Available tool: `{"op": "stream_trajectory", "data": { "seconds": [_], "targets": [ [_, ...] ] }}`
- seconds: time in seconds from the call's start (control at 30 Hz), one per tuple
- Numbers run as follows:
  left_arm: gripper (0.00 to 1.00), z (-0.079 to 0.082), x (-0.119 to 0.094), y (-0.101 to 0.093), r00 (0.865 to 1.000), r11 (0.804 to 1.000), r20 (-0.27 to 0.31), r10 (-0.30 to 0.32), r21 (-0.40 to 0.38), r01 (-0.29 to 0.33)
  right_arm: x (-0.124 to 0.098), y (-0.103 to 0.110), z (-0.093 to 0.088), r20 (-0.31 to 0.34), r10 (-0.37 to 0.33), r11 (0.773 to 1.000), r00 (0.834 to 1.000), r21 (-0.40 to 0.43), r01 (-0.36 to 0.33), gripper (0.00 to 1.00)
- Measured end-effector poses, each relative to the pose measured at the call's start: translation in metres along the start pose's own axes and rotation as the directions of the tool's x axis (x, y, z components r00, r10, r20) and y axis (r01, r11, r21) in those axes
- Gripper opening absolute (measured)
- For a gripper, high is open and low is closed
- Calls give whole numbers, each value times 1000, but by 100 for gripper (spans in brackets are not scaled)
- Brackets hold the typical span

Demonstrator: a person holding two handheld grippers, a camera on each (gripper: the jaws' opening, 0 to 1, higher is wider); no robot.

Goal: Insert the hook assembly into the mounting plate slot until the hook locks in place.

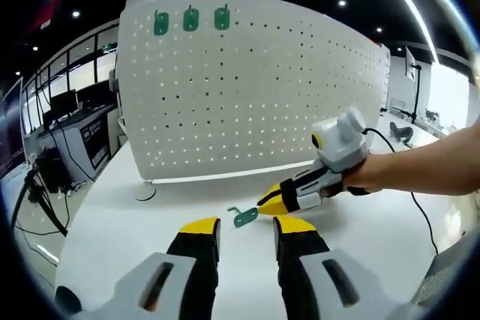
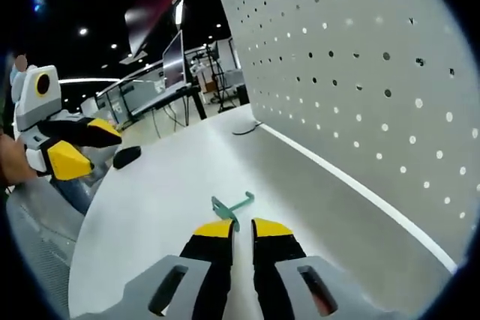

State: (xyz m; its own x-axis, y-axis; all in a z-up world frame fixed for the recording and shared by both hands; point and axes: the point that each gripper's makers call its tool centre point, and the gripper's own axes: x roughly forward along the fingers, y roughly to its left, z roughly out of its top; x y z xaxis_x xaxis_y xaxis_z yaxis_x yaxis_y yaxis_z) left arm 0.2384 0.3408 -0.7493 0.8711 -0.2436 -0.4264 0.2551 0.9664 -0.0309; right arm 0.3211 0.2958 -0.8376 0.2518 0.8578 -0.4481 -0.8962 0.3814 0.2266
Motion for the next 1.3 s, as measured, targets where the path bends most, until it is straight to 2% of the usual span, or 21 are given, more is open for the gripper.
{"op": "stream_trajectory", "data": {
  "seconds": [0.47,0.83,1.03,1.3],
  "targets": [
    [29,-5,1,3,1000,1000,-11,6,-10,-6,6,6,-1,-8,34,999,999,-33,-34,3],
    [28,-9,1,3,1000,1000,-18,8,-14,-8,1,21,5,12,49,996,999,-75,-48,0],
    [28,-8,1,1,1000,1000,-12,3,-15,-4,-4,29,10,-7,34,980,999,-197,-35,0],
    [28,-9,-1,1,1000,1000,-13,2,-15,-2,-6,47,9,-55,26,936,998,-350,-44,0]
  ]
}}
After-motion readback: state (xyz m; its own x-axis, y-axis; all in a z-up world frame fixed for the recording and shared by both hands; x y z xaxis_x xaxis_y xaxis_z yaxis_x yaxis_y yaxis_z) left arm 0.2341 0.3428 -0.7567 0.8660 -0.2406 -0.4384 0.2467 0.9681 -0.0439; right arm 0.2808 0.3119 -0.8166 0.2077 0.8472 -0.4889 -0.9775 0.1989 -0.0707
